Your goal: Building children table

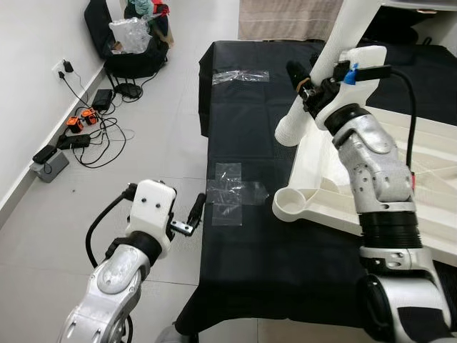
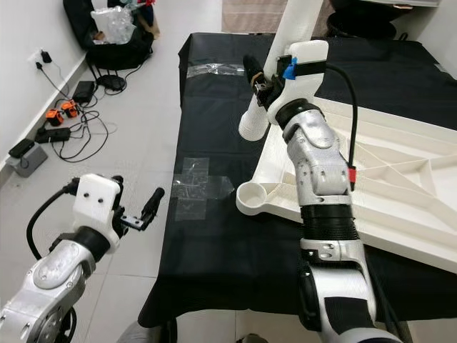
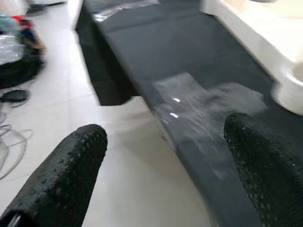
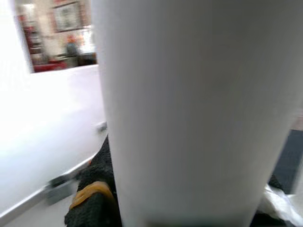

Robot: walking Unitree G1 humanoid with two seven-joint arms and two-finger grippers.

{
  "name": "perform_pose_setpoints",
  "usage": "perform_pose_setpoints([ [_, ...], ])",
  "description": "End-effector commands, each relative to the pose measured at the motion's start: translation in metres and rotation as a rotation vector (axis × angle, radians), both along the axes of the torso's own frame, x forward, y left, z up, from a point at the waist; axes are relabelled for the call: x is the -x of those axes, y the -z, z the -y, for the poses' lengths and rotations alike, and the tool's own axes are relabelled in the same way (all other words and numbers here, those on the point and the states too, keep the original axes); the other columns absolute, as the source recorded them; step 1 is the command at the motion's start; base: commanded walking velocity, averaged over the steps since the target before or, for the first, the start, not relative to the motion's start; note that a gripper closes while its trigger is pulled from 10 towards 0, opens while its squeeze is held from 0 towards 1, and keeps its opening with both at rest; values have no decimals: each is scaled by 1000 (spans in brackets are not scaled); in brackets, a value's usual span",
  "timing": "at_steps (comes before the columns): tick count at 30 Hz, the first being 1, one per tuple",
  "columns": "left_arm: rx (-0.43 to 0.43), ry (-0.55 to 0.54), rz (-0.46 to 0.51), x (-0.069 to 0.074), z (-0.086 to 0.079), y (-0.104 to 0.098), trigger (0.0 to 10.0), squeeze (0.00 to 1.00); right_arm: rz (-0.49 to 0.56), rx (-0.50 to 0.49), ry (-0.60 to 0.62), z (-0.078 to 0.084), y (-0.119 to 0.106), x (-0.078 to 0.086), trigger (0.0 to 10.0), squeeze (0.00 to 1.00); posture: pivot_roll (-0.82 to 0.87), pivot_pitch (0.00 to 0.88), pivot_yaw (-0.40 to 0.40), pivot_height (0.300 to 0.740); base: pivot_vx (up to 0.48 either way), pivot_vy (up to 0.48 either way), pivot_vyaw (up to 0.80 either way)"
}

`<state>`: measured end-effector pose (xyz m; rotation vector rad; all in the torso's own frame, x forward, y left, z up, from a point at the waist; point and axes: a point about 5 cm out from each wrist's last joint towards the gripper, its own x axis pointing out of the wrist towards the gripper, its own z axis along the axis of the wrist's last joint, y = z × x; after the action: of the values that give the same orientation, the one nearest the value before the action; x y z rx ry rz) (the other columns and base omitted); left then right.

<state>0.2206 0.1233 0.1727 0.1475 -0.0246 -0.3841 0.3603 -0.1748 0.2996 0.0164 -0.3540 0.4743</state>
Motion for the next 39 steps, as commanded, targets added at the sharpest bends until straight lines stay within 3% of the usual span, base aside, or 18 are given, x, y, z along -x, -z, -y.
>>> perform_pose_setpoints([
  [1, -17, 97, 0, 11, 4, 3, 10000, 0, -6, -11, -82, 9, -5, 1, 10000, 0, 58, 143, -39, 740, 0, 0, 0],
  [4, -12, 152, -14, 17, 6, 6, 10000, 0, -16, 7, -125, 13, -5, 1, 10000, 0, 58, 143, -39, 740, 0, 0, 0],
  [8, -16, 291, -41, 31, 10, 8, 10000, 0, -81, 161, -274, 26, 1, -3, 10000, 0, 70, 160, -45, 740, 0, 0, 0],
  [14, -22, 333, -15, 35, 17, 1, 10000, 0, -125, 277, -396, 29, 11, -2, 10000, 0, 75, 191, -44, 740, 0, 0, 0],
  [17, -26, 335, -9, 36, 18, 0, 10000, 0, -129, 286, -422, 28, 11, -1, 10000, 0, 75, 191, -44, 740, 0, 0, 0],
  [19, -18, 347, 1, 39, 21, -3, 10000, 0, -115, 263, -532, 27, 9, 3, 10000, 0, 81, 215, -46, 740, 0, 0, 0],
  [25, -2, 356, 5, 47, 22, -8, 10000, 0, -82, 251, -714, 24, 8, 9, 10000, 0, 90, 255, -44, 740, 0, 0, 0],
  [30, 0, 355, 0, 48, 22, -8, 10000, 0, -57, 252, -786, 19, 5, 13, 10000, 0, 92, 262, -42, 740, 0, 0, 0],
  [33, -1, 353, 0, 48, 21, -9, 10000, 0, -51, 300, -853, 13, 8, 18, 10000, 0, 96, 266, -45, 740, 0, 0, 0],
  [39, -2, 351, 3, 49, 21, -11, 10000, 0, -81, 359, -864, 14, 19, 17, 10000, 0, 101, 270, -49, 740, 0, 0, 0],
])
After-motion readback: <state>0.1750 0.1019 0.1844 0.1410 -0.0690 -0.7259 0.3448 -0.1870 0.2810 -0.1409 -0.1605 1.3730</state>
